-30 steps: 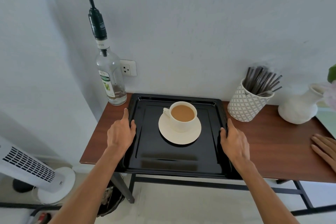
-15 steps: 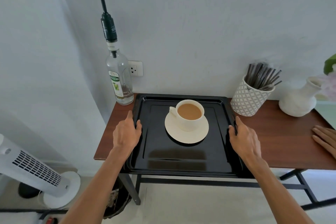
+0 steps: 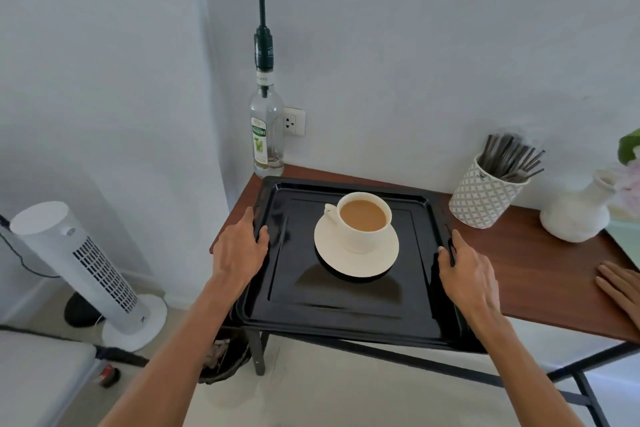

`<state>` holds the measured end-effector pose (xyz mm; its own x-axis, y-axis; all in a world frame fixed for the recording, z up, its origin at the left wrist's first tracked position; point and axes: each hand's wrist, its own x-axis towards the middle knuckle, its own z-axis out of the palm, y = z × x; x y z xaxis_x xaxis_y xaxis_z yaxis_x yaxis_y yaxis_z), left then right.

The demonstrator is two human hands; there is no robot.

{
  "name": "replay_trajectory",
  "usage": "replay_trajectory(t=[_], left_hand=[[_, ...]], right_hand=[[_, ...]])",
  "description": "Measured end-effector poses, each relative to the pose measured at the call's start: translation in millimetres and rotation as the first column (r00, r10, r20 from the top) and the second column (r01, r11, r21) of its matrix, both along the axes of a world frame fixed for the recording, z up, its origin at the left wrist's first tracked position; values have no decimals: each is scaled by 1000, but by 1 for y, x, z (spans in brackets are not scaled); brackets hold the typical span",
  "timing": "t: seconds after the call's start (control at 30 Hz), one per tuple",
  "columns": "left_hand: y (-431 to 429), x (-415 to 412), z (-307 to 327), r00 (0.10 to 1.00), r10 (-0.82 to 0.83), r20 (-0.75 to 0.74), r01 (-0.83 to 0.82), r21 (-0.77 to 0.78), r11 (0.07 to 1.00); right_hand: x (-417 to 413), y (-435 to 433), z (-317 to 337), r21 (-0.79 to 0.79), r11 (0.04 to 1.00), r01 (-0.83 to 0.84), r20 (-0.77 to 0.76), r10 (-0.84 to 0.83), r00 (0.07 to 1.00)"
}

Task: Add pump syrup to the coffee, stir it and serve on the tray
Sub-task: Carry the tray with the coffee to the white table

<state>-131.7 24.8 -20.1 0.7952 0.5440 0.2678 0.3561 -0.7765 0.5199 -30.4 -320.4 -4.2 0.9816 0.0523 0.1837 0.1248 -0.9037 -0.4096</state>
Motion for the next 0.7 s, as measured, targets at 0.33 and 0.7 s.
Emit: replay_trajectory(t=[0.33, 0.7], left_hand=[[13, -112, 2, 984, 178, 31, -176, -39, 984], [50, -253, 7, 893, 448, 45, -447, -41, 894]], right_hand=[[-41, 37, 7, -2, 973, -232, 1, 232, 973], [-93, 140, 1, 19, 861, -508, 5, 508, 861]])
